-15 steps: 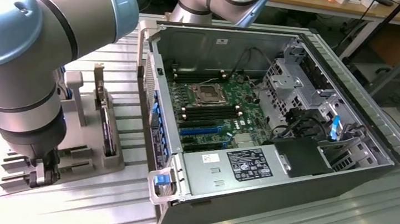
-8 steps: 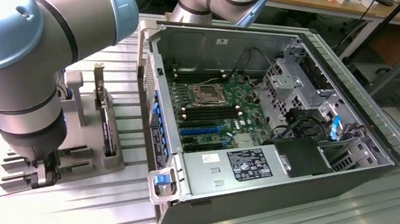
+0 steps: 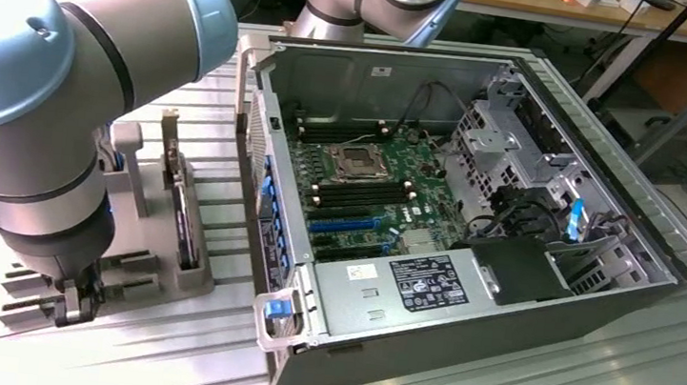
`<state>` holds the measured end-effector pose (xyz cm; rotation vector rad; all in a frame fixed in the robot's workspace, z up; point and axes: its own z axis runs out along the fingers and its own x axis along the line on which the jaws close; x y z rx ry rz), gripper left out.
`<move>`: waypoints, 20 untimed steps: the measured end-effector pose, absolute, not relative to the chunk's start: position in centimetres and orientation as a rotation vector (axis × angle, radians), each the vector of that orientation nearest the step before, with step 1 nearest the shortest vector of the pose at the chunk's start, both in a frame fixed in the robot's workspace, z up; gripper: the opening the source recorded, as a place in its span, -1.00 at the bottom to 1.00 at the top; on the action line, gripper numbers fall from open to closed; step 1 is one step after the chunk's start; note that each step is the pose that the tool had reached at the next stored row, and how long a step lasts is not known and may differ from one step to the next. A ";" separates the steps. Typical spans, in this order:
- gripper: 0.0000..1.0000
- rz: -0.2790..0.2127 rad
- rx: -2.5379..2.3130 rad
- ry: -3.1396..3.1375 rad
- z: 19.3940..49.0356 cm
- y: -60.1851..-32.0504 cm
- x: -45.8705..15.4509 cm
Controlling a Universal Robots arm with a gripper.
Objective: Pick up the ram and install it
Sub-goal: 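Pick up the ram and move it above insertion slot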
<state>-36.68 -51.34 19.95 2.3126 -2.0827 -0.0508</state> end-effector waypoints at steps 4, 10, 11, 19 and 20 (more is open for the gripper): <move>-0.72 -0.051 2.312 -2.083 20.8 -51.3 -36.7; -0.72 -0.051 2.313 -2.083 25.2 -51.3 -36.7; -0.72 -0.051 2.313 -2.083 25.7 -51.3 -36.7; -0.72 -0.051 2.312 -2.082 31.3 -49.9 -36.7; -0.72 -0.050 2.312 -2.082 32.0 -49.5 -36.7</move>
